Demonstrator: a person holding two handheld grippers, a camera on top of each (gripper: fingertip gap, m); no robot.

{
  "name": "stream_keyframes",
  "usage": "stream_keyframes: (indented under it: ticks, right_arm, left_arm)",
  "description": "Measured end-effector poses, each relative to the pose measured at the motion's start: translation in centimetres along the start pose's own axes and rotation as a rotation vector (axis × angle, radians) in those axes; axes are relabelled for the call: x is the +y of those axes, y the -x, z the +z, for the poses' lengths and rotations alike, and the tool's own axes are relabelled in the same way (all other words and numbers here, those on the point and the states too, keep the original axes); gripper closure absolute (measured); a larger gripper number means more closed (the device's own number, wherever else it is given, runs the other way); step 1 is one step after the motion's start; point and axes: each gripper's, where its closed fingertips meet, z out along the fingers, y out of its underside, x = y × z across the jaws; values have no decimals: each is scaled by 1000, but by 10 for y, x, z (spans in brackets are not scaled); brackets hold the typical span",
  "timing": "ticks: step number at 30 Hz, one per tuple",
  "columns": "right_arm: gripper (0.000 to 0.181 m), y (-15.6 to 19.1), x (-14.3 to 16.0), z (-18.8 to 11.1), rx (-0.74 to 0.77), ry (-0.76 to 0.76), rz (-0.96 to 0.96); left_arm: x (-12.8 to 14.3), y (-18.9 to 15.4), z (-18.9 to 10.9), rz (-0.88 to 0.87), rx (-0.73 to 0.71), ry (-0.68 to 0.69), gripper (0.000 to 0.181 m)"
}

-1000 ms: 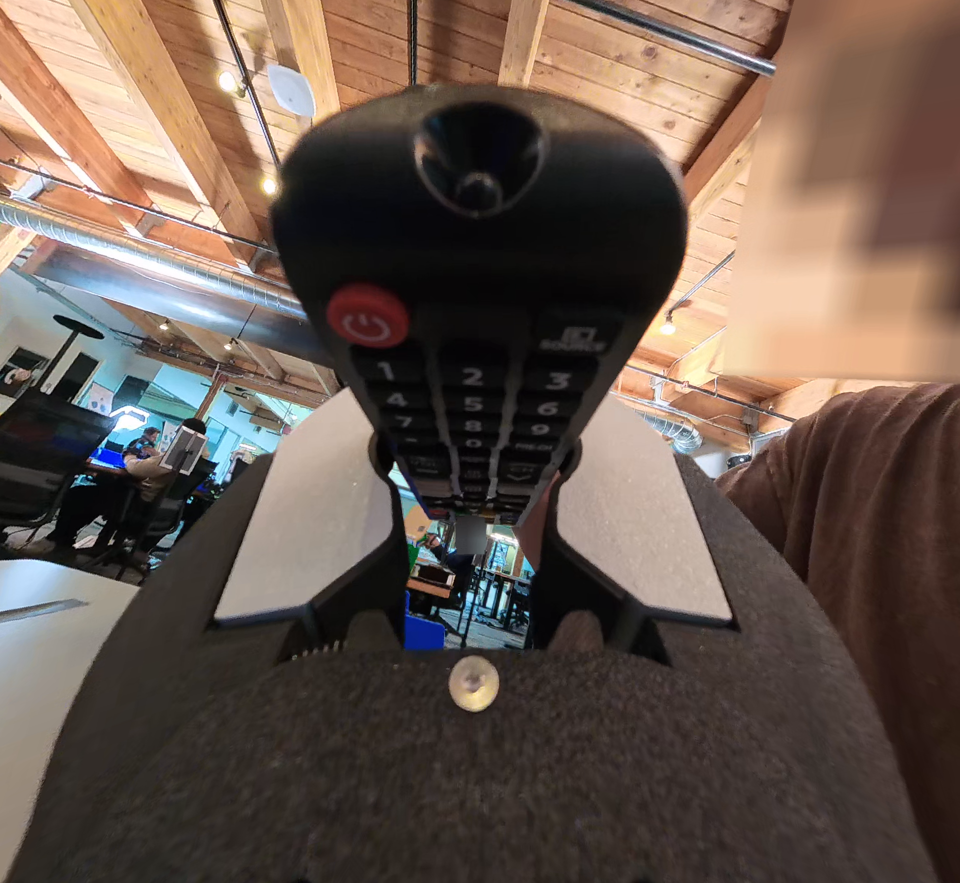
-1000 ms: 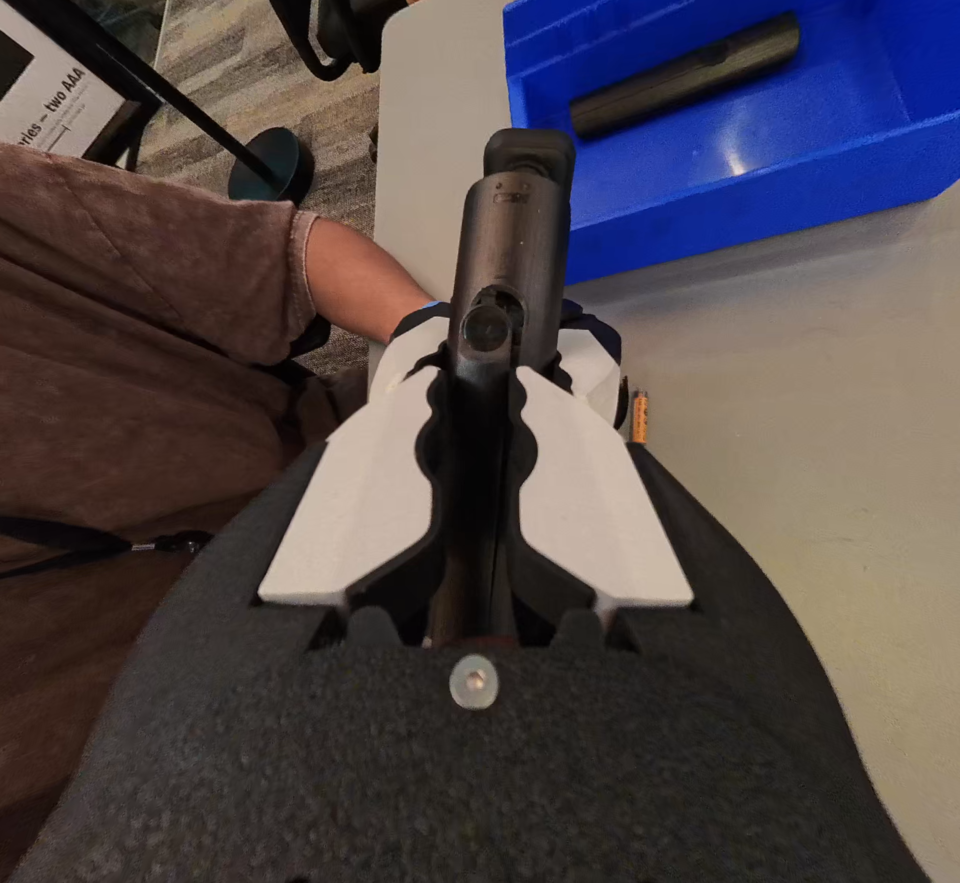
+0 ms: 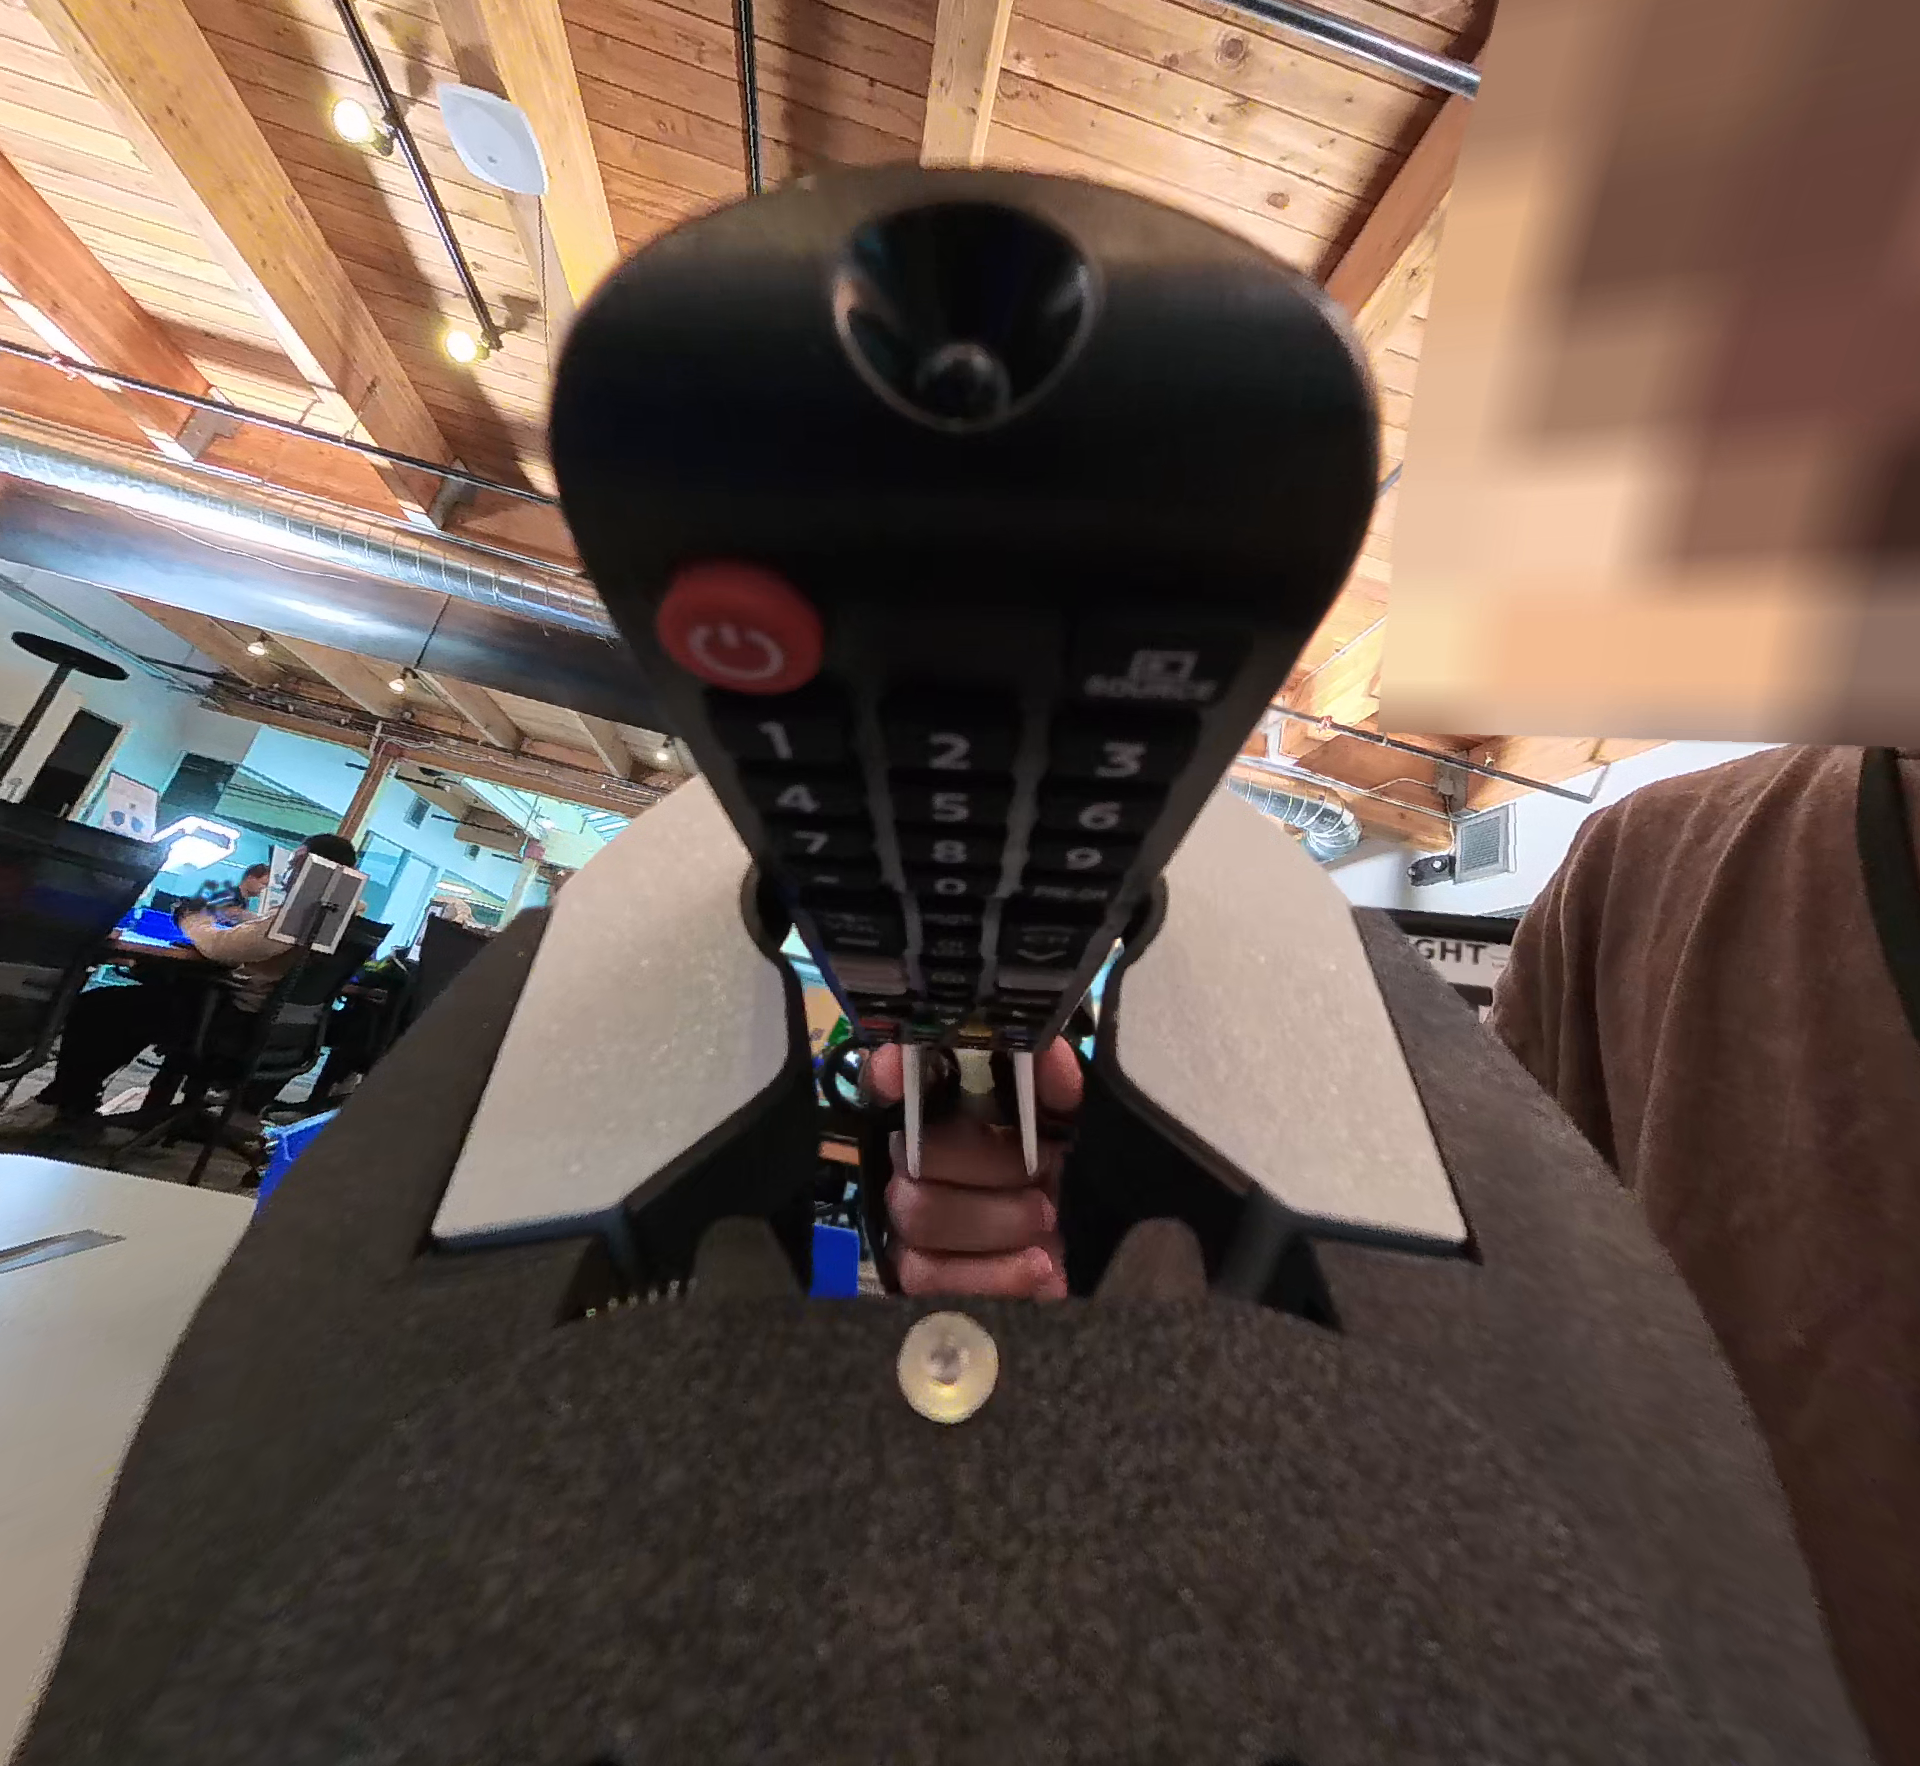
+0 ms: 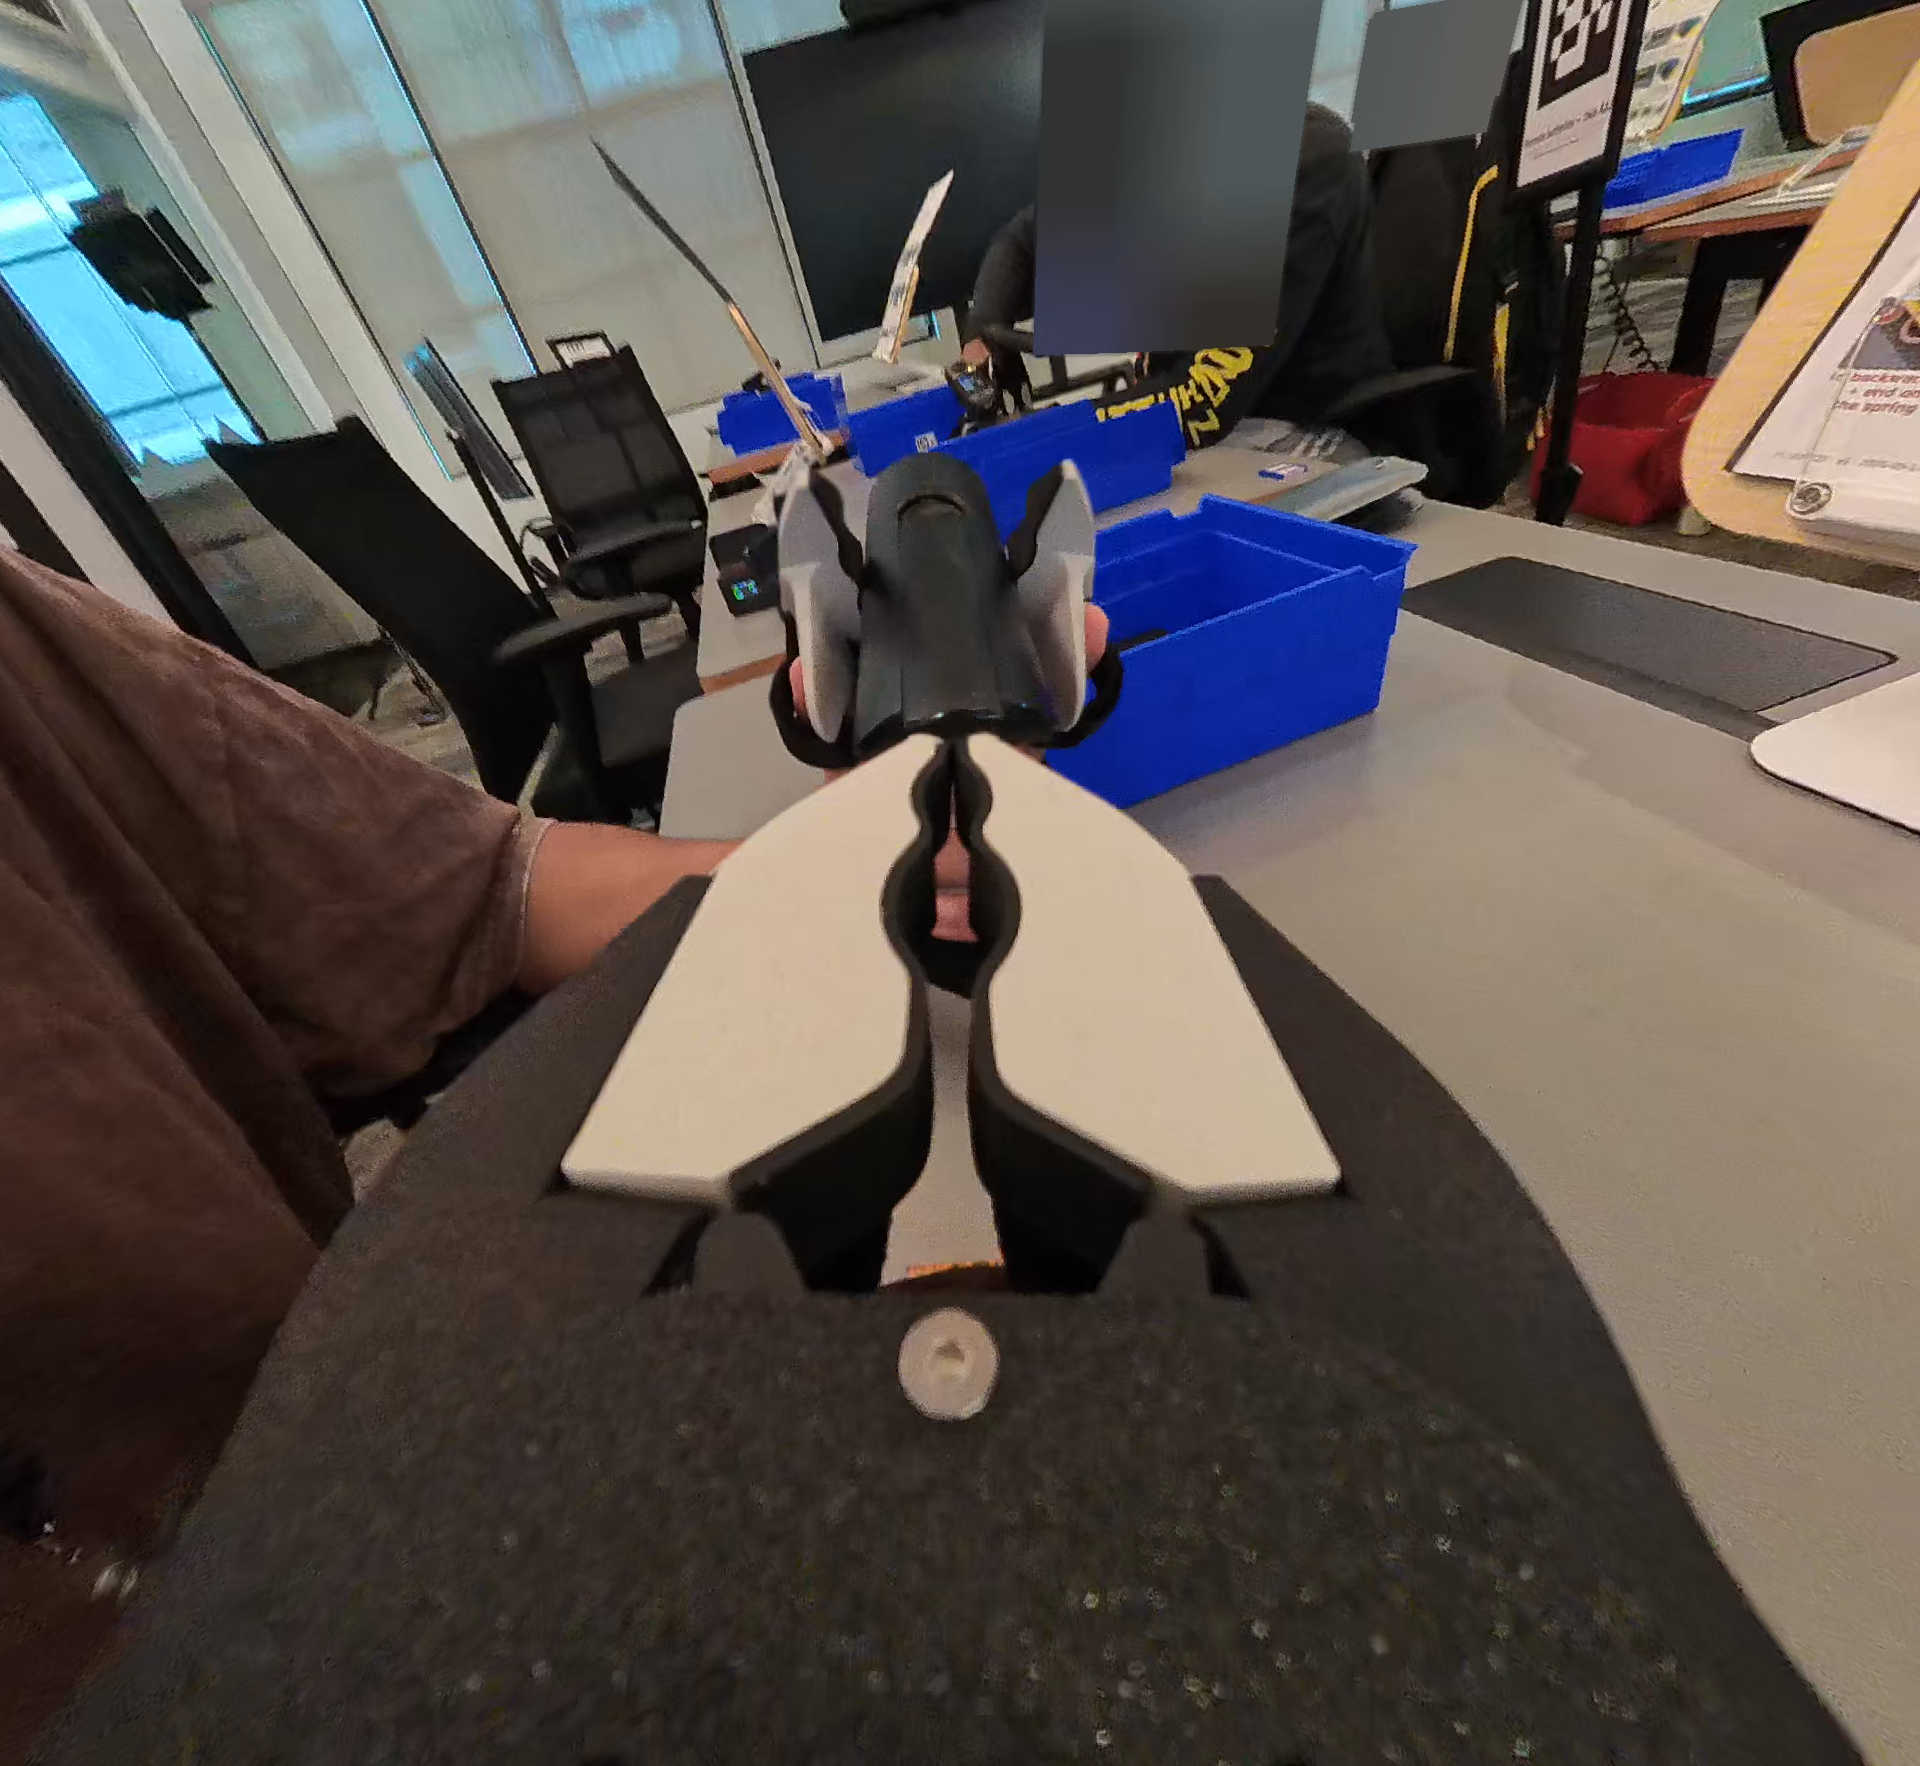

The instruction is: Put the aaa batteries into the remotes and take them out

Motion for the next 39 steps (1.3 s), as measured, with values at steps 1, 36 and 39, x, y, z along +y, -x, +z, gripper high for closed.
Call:
stream_keyframes:
  ticks: [1, 36, 39]
  right_arm:
    - [181, -1, 0, 0, -8, -9, 11]
    - [181, -13, 9, -21, -11, -82, 77]
    - [181, -29, 19, -41, 72, -33, 74]
  left_arm:
    - [1, 0, 0, 2, 1, 3, 121]
    - [9, 6, -1, -9, -18, 13, 121]
    - [10, 6, -1, 8, -22, 29, 122]
